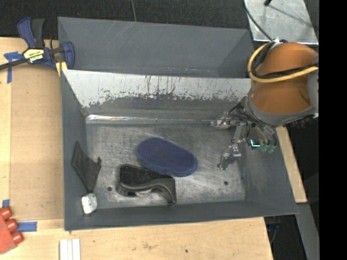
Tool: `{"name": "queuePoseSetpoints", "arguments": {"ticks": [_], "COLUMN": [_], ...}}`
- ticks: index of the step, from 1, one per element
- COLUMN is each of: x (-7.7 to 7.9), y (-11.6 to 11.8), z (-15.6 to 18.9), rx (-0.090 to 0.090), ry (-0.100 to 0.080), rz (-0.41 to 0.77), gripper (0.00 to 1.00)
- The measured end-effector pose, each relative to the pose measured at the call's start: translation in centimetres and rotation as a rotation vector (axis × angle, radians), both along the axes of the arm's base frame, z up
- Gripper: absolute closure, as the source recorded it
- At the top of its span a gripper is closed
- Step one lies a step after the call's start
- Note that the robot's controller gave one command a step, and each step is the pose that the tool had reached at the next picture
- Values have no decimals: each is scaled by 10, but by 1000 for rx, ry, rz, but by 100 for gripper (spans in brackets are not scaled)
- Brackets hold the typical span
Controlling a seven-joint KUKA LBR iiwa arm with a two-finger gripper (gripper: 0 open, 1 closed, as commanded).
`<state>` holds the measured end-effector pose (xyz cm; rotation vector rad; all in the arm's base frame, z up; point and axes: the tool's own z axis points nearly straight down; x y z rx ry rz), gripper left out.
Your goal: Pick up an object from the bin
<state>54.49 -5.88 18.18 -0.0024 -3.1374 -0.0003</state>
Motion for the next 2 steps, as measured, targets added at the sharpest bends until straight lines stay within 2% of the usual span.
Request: {"name": "queuePoseSetpoints", "arguments": {"ticks": [1, 2], "x": [61, 15], "y": [67, 100], "z": [-109, -46], "rx": [-2, 2], "ry": [-11, -9], "rz": [195, 228], "gripper": [0, 0]}}
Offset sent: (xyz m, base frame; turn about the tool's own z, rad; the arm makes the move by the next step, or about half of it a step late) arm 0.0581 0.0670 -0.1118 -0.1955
